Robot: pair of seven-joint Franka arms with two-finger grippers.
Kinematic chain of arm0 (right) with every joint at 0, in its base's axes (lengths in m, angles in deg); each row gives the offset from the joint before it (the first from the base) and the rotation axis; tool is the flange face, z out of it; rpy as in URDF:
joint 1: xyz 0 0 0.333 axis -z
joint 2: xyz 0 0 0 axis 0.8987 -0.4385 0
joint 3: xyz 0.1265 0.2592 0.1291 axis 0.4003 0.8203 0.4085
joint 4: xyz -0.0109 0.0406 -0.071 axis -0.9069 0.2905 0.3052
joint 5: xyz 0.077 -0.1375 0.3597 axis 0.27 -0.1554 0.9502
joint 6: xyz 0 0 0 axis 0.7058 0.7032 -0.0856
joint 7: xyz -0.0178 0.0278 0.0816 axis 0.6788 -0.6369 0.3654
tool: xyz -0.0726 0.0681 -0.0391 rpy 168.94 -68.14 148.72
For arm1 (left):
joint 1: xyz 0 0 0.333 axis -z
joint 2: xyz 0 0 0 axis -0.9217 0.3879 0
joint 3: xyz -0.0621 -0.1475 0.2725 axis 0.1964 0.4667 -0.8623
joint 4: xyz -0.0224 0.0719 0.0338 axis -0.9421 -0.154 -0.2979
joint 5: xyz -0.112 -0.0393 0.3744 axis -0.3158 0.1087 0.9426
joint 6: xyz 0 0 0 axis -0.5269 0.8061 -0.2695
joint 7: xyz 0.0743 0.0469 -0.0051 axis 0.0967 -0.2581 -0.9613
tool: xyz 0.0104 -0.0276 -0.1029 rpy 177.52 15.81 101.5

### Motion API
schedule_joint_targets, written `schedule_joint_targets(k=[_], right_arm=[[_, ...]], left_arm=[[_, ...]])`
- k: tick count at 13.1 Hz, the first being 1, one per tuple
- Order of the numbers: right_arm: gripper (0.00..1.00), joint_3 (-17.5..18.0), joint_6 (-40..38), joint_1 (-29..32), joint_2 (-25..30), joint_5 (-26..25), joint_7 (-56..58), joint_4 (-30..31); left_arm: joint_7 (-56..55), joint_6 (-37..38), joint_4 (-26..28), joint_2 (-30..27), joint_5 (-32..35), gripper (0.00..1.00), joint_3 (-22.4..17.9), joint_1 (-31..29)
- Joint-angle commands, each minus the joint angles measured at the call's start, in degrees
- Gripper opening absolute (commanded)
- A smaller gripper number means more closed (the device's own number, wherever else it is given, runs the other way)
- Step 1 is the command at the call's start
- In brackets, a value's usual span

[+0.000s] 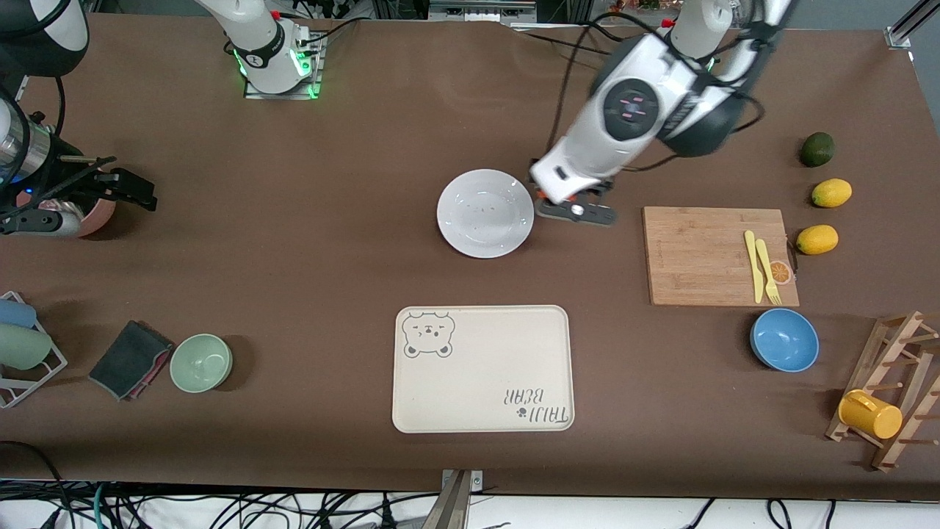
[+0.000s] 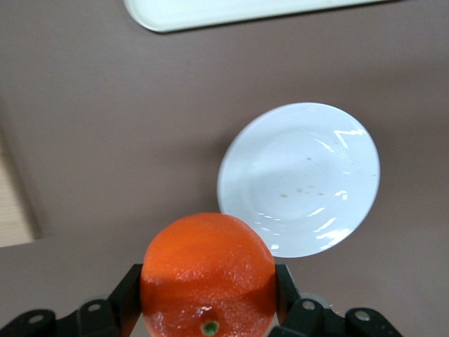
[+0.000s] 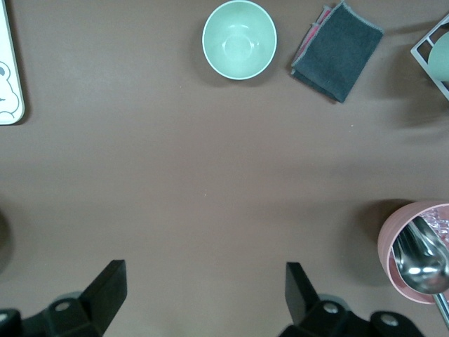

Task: Place orange and plate with both arms
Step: 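Carry the orange with the left gripper over the white plate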

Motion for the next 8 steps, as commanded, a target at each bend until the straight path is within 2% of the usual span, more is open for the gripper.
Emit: schedule_joint_targets(k=[1,6,8], right_arm=[[1.0,-0.1,-0.5,0.1,0.0,0.1,0.6,-0.4],[1.0,0.1,-0.5,0.0,-0.1,0.1,0.5,-0.3],[1.0,0.1,-0.5,0.0,0.0,0.1,0.5,-0.3]], left_arm=[[-4.0,-5.1,-0.9,5.0,1.3,0.0,-0.3,4.0],[-8.2,-13.6,-0.8,12.5,1.7,0.0,-0.8,7.4],[-10.0,-15.1,-0.9,15.2,5.3,0.03,-0.9,8.2]])
